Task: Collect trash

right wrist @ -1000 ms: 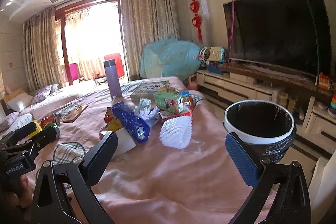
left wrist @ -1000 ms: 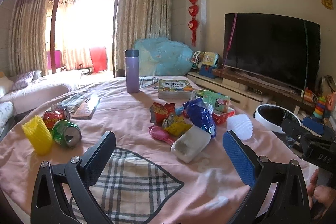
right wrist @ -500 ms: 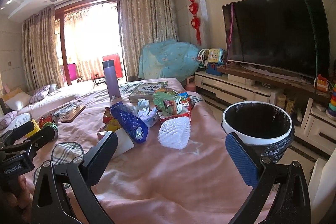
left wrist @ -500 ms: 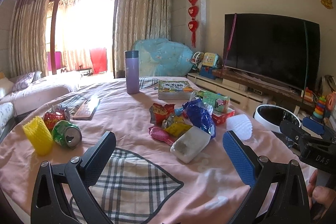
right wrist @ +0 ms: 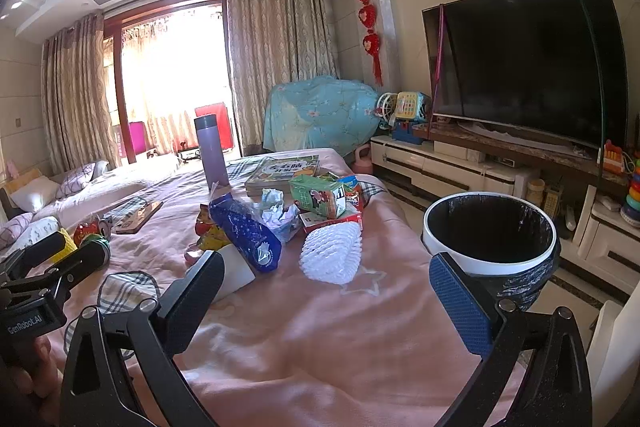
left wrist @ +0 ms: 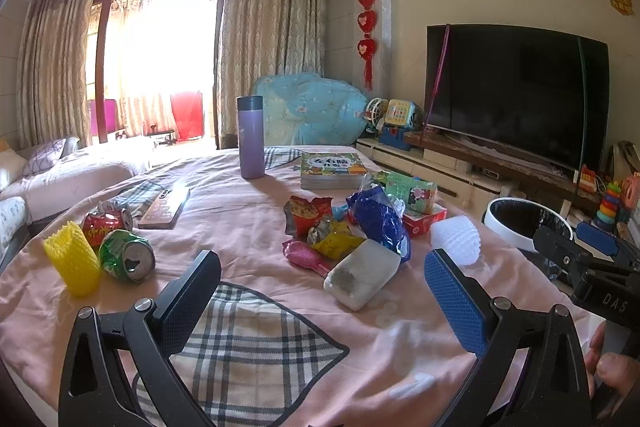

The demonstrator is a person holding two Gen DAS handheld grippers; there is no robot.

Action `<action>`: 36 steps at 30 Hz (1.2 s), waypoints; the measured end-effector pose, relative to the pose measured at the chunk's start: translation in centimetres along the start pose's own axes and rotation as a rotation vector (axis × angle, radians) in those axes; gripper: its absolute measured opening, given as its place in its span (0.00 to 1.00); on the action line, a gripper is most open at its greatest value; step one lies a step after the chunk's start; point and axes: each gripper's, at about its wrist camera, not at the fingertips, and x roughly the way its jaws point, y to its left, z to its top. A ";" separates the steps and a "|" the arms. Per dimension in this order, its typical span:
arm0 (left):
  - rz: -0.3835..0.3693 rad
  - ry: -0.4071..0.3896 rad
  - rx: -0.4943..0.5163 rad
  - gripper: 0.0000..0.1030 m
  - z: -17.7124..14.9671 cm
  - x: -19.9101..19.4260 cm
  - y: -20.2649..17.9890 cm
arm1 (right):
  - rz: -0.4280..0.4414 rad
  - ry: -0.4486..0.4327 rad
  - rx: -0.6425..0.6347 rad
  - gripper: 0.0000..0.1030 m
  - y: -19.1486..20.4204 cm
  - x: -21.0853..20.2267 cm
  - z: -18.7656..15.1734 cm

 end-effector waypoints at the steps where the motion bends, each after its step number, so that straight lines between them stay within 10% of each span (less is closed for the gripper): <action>1: 0.000 0.000 0.001 0.99 0.0 0.0 0.0 | 0.001 0.001 0.000 1.00 0.0 0.0 0.0; 18: -0.013 0.042 0.007 0.99 -0.7 1.4 0.0 | 0.009 0.039 0.008 1.00 -0.4 1.0 -0.3; 36: -0.048 0.271 0.085 0.99 1.1 11.4 -0.8 | 0.060 0.248 0.043 0.90 -2.1 8.4 -0.3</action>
